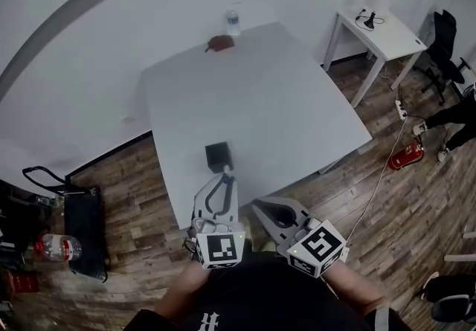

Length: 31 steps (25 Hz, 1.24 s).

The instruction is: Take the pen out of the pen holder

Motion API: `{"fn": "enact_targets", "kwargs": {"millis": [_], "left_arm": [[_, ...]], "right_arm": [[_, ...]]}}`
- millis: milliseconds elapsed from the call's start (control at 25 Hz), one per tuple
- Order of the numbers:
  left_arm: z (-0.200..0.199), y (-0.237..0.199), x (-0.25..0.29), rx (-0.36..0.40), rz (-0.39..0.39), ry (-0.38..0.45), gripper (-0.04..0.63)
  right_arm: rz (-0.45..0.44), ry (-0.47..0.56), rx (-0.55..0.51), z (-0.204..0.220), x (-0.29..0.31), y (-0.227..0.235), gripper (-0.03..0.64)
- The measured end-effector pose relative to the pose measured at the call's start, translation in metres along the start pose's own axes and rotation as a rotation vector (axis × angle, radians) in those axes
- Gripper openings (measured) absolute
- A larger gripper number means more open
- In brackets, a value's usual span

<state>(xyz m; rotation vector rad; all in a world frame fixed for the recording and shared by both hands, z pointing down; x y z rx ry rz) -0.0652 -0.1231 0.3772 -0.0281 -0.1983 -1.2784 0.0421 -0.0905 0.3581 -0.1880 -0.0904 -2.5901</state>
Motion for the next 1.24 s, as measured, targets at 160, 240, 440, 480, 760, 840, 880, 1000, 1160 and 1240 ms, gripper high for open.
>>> {"fn": "enact_targets", "kwargs": {"millis": [160,240,440,480,760,840,880,1000,1160,1240], "left_arm": [[-0.010,0.001,-0.010,-0.009,-0.008,0.022,0.064],[-0.014,0.002,-0.016,-0.006,-0.015,0.035,0.064],[-0.020,0.004,-0.026,-0.006,-0.028,0.055,0.064],[-0.021,0.005,-0.026,-0.005,-0.027,0.056,0.064],[-0.022,0.006,-0.030,-0.003,-0.033,0.064,0.064],[-0.022,0.005,-0.030,0.004,-0.034,0.069,0.064],[-0.023,0.005,-0.030,0.007,-0.034,0.070,0.064],[-0.023,0.003,-0.028,0.004,-0.033,0.068,0.064],[-0.021,0.000,-0.024,0.002,-0.033,0.067,0.064],[-0.024,-0.003,-0.021,0.005,-0.033,0.073,0.064]], "right_arm": [[0.000,-0.004,-0.025,-0.003,0.000,-0.003,0.015],[0.001,-0.006,-0.044,-0.005,-0.002,-0.007,0.014],[-0.003,-0.005,-0.060,-0.007,-0.007,-0.013,0.014],[-0.004,-0.005,-0.063,-0.008,-0.007,-0.013,0.014],[-0.008,-0.001,-0.051,-0.006,-0.009,-0.016,0.014],[-0.008,0.001,-0.051,-0.007,-0.008,-0.016,0.014],[-0.008,0.000,-0.051,-0.008,-0.008,-0.016,0.014],[-0.009,-0.004,-0.048,-0.007,-0.005,-0.015,0.014],[-0.014,-0.005,-0.043,-0.006,-0.001,-0.013,0.014],[-0.016,-0.003,-0.041,-0.006,0.003,-0.011,0.014]]}}
Point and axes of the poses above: the fingertips, and each gripper's own axes: x forward along the fingers, y to its right, z out of its underside, the point moved 5 cm from there along -x, backward along the fingers, and after that the axes turned 13 degrees about -x, right-handed, at the moved point
